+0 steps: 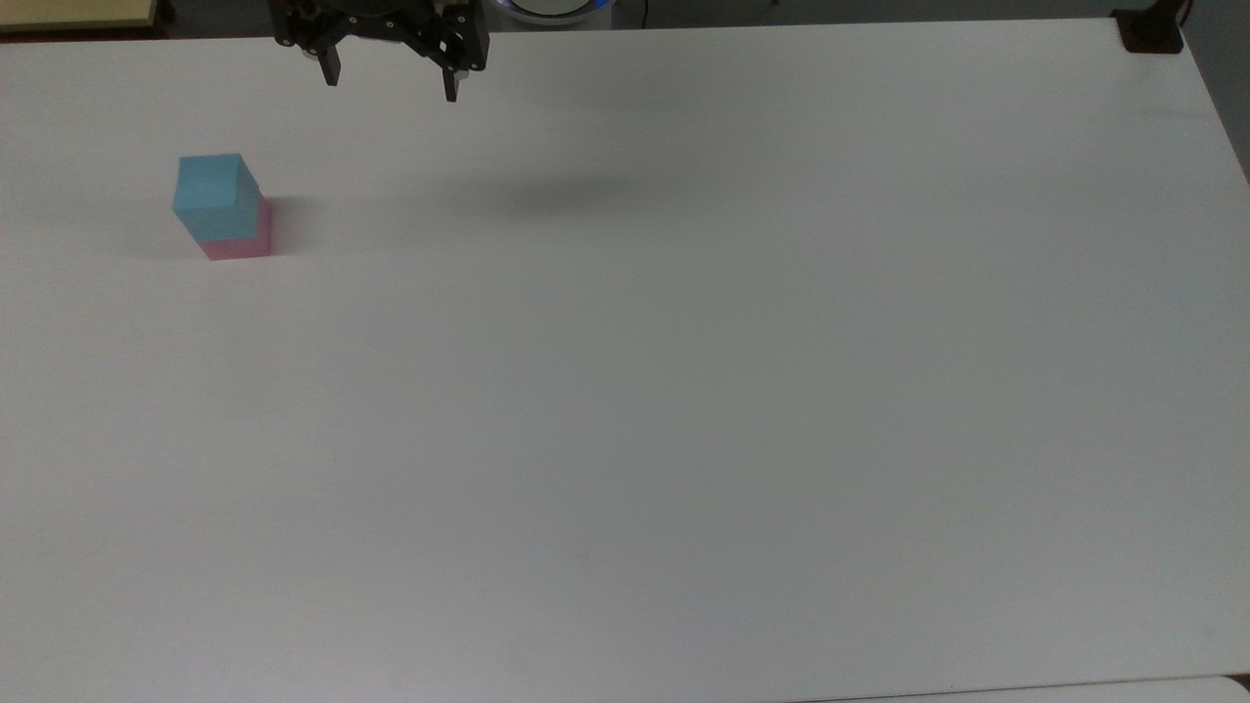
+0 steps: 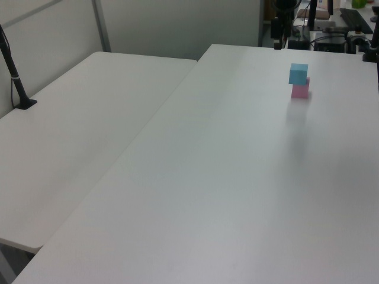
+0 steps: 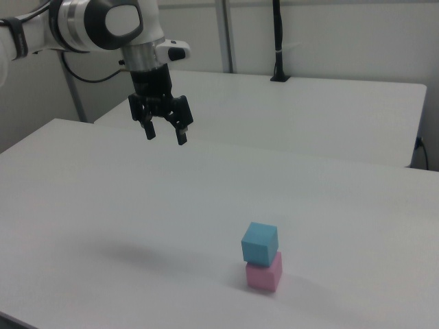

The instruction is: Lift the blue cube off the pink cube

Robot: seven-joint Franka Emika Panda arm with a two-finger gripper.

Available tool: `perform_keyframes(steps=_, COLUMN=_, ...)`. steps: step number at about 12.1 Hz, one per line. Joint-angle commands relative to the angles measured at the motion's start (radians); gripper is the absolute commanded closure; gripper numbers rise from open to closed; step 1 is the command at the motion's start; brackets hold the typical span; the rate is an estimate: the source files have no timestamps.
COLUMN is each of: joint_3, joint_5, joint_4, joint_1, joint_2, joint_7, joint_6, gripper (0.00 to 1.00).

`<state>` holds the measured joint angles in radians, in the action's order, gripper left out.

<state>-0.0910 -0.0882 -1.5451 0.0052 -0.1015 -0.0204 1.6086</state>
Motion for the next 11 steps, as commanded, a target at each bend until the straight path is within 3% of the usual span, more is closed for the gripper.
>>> perform_keyframes(steps=1, joint_3=-0.016, joint_5=0.016, joint_4=-0.016, joint_1=0.003, joint_2=0.008, joint_7=0.004, joint_6=0.001, gripper=0.00)
perform_keyframes(steps=11, joint_3=-0.016, joint_5=0.016, joint_4=-0.013, joint_1=-0.025, joint_2=0.005, joint_7=-0.033, joint_6=0.007, gripper=0.00)
